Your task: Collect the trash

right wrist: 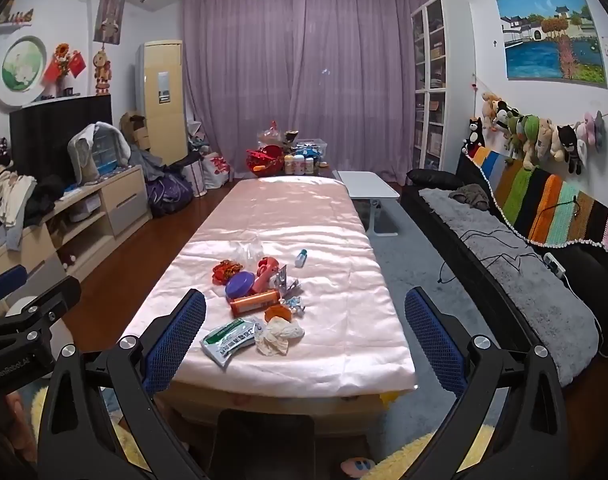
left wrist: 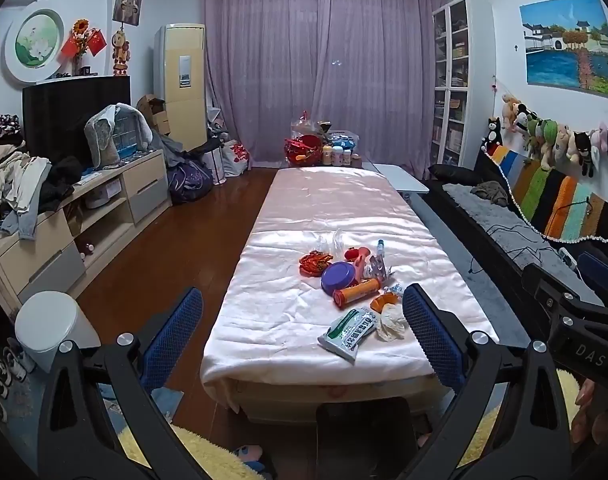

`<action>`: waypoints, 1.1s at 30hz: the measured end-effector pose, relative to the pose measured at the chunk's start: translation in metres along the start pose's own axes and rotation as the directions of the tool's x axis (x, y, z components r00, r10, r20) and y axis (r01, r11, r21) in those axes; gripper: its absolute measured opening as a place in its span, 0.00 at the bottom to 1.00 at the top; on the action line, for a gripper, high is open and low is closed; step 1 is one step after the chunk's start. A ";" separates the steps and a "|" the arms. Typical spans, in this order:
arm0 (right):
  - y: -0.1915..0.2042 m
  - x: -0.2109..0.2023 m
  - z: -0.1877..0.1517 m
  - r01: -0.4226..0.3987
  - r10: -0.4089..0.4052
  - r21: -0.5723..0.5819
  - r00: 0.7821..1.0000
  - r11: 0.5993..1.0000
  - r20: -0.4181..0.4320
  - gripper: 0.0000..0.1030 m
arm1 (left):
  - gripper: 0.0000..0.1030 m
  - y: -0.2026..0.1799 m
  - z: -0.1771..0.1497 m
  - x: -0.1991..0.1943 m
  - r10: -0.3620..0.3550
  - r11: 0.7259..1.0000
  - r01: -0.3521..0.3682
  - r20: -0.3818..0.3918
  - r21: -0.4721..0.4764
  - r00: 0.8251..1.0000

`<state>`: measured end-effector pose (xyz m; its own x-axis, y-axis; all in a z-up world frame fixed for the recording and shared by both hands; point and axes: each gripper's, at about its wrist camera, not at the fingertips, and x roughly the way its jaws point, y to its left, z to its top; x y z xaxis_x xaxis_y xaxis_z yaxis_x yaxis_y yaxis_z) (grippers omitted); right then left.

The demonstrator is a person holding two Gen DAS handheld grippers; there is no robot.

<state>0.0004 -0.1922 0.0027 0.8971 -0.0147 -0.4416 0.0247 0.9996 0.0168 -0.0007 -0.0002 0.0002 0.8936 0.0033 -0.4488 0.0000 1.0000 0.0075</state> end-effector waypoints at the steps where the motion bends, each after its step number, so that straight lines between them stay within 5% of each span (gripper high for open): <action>1: 0.000 0.000 0.000 0.002 -0.002 -0.003 1.000 1.000 0.000 0.97 | 0.92 0.000 0.000 0.000 0.001 1.000 -0.001 -0.001 0.000 1.000; 33: 0.000 0.000 0.000 0.005 -0.005 0.004 1.000 1.000 0.001 0.97 | 0.92 0.000 -0.001 0.000 -0.001 1.000 0.001 0.009 -0.001 1.000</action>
<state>-0.0001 -0.1920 0.0024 0.8975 -0.0197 -0.4405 0.0310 0.9993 0.0185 -0.0010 -0.0005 -0.0002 0.8977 0.0021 -0.4406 0.0008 1.0000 0.0063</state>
